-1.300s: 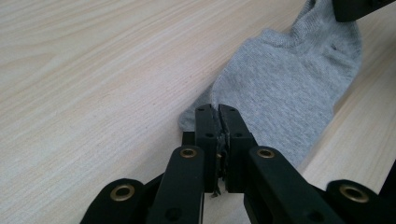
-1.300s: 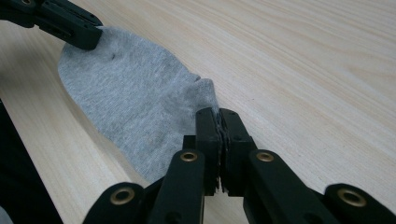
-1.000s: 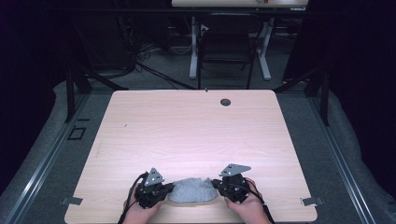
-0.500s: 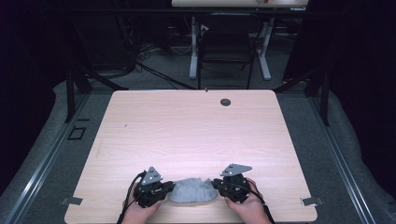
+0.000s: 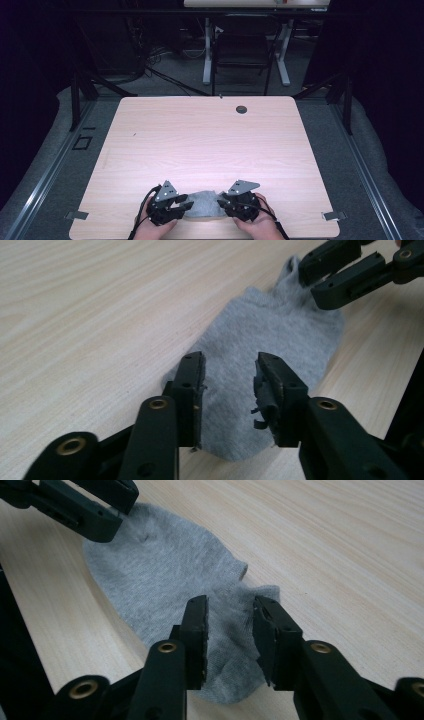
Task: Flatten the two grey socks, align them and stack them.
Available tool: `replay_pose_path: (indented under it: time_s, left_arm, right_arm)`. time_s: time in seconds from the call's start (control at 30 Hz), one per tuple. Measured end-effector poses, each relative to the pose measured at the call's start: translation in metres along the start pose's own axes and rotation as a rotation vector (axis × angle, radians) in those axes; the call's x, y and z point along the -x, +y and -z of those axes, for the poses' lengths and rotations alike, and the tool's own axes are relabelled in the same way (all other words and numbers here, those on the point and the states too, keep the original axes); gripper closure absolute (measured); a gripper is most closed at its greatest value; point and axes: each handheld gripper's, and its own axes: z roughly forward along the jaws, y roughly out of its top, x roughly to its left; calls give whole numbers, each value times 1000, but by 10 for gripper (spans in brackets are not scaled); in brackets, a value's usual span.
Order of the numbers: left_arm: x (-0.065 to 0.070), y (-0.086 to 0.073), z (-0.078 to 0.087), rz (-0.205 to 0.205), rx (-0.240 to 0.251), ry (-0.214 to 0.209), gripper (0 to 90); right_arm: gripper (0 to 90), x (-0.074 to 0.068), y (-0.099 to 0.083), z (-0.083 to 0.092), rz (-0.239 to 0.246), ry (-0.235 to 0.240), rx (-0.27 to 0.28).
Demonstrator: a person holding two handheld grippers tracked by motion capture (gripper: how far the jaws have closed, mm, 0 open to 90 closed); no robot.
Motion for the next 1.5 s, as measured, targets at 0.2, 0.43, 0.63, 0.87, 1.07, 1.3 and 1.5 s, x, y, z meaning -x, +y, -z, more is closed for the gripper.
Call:
replay_pose_path:
  time_s: [0.2, 0.43, 0.63, 0.87, 1.07, 1.3, 1.5]
  left_arm:
    - [1, -3, -5, -1, -21, -9, 575]
    - [2, -8, -8, -23, -47, -13, 575]
    - [0, -11, -9, -22, -54, -24, 571]
    - [-1, -12, -10, -13, -47, -23, 576]
    - [-6, -11, -13, -8, -31, -15, 576]
    - [-15, -8, -16, -4, -13, 1, 574]
    - [-21, -4, -20, 14, 0, 6, 571]
  right_arm:
    - [612, 0, -3, -4, 4, 8, -19]
    - [608, -2, -7, -10, 16, 6, -48]
    - [621, -1, -10, -10, 7, 7, -56]
    - [625, 1, -13, -10, -13, 19, -40]
    - [625, 2, -12, -12, -24, 18, -34]
    - [625, 8, -7, -17, -43, 13, -23]
    - [624, 15, -3, -21, -48, 2, -11]
